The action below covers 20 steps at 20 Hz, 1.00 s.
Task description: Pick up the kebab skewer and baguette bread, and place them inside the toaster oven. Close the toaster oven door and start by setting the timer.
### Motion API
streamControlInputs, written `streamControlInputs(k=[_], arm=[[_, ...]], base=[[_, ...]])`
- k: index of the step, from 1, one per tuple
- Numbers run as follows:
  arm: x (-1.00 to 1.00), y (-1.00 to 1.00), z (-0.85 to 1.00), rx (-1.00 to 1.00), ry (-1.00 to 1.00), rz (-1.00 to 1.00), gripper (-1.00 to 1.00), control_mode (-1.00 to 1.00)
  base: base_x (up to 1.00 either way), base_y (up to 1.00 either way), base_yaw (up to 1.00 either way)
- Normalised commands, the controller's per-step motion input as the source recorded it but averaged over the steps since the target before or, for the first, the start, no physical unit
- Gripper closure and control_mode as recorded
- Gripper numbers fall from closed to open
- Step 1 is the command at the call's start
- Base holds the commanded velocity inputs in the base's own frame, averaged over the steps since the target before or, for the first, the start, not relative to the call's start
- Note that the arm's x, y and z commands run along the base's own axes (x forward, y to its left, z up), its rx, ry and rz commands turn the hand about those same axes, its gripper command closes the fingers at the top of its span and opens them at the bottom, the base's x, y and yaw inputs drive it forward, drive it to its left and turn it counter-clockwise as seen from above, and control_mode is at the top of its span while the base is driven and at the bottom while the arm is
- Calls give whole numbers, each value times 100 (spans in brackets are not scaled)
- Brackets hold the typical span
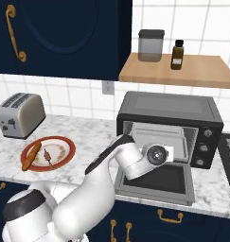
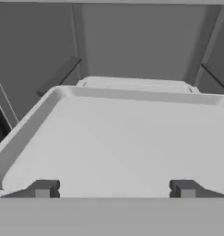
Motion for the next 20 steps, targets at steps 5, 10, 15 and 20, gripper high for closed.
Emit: streamControlInputs(k=[5,10,15,20], arm=[[-62,24,98,0,7,7,-100,-100],[-68,89,62,0,22,0,-100,-100],[-68,100,26,-1,25,0,-100,-100],[-49,100,8,-11,28,12,-100,-100]], base=[[0,0,0],[0,0,0],[0,0,0],[0,0,0]])
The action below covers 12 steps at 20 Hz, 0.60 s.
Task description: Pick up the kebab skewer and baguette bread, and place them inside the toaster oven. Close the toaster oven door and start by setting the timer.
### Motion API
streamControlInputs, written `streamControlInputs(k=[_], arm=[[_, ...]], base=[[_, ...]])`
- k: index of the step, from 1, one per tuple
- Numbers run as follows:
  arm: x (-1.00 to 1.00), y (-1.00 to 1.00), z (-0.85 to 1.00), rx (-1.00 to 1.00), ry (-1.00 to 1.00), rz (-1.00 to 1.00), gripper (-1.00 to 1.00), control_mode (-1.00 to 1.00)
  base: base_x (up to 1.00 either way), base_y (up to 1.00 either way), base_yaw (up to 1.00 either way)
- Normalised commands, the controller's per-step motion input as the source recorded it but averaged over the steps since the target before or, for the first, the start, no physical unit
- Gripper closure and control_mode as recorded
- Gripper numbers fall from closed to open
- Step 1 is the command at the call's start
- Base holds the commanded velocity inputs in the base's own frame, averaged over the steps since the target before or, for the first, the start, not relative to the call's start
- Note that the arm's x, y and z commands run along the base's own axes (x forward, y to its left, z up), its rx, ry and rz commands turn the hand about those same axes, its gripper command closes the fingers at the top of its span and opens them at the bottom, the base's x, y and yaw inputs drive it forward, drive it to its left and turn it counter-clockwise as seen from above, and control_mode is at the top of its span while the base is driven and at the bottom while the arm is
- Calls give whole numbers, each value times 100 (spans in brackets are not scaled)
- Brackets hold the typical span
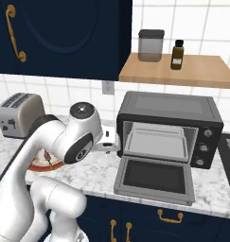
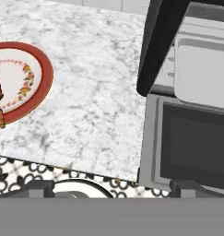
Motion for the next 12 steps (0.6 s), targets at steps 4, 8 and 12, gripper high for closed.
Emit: streamControlInputs(k=[4,8,12], arm=[[0,100,1,-17,19,24,-100,-100],[16,100,0,-19,14,28,-100,-100],[33,100,-4,-13,12,18,-100,-100]], base=[[0,0,0],[0,0,0],[0,0,0]])
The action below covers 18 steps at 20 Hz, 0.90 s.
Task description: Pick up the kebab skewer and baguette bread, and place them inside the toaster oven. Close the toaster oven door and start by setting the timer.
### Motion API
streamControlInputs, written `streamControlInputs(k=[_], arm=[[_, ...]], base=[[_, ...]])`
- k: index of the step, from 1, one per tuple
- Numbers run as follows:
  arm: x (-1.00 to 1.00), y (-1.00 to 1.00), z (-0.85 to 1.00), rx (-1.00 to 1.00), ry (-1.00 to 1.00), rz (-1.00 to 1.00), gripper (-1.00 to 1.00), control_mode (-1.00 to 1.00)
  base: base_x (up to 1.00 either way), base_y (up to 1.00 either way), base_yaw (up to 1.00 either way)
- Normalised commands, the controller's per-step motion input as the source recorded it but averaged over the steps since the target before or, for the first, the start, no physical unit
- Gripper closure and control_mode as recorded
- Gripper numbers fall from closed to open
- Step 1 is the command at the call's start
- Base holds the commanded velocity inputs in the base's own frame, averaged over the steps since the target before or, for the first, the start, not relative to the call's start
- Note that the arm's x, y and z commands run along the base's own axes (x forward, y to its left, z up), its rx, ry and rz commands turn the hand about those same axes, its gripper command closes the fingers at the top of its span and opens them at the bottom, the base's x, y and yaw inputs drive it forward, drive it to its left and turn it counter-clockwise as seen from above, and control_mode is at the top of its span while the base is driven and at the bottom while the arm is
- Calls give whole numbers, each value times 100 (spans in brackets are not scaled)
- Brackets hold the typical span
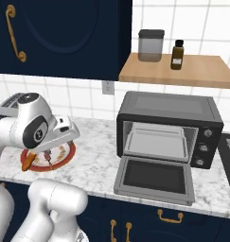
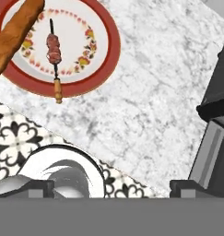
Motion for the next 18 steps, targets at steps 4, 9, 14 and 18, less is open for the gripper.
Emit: streamControlInputs(k=[4,9,14,18], arm=[[31,100,-17,-3,13,8,-100,-100],[4,75,-44,0,10,5,-100,-100],[32,5,-45,0,7,5,-100,-100],[39,12,-45,0,6,8,-100,-100]], base=[[0,0,0],[0,0,0],[0,0,0],[0,0,0]])
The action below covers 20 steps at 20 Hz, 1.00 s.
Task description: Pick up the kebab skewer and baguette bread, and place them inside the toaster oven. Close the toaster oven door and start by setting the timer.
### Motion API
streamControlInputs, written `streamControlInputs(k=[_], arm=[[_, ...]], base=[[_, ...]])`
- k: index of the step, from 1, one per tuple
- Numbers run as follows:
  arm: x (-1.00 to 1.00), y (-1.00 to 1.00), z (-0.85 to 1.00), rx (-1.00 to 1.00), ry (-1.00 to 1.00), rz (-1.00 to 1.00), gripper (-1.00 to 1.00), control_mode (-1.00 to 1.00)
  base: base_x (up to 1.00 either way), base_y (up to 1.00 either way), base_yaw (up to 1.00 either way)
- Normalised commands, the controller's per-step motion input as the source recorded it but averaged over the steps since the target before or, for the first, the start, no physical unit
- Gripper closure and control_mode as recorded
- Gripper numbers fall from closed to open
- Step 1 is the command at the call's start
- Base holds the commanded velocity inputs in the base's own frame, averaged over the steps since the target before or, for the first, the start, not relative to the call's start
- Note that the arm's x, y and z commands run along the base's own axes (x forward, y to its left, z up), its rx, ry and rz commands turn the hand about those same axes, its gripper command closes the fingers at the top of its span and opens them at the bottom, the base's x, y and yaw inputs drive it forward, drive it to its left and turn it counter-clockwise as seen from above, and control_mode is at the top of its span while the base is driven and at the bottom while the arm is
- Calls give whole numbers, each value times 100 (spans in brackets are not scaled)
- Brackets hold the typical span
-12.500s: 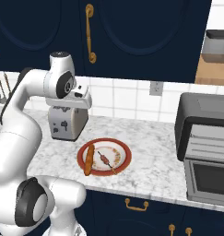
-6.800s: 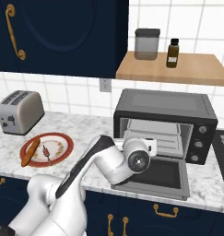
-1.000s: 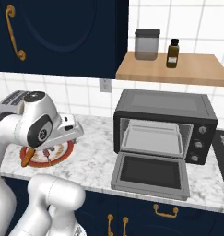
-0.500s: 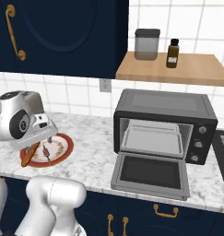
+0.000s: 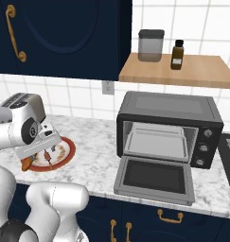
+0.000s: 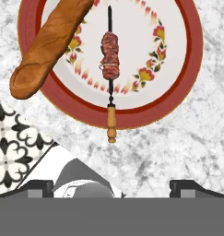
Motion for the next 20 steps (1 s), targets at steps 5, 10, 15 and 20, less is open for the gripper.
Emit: streamControlInputs(k=[5,10,15,20], arm=[[51,33,-36,0,6,4,-100,-100],[35,12,-33,0,8,0,-100,-100],[4,3,-27,0,6,0,-100,-100],[-23,-26,-15,0,0,-2,-100,-100]], base=[[0,0,0],[0,0,0],[0,0,0],[0,0,0]])
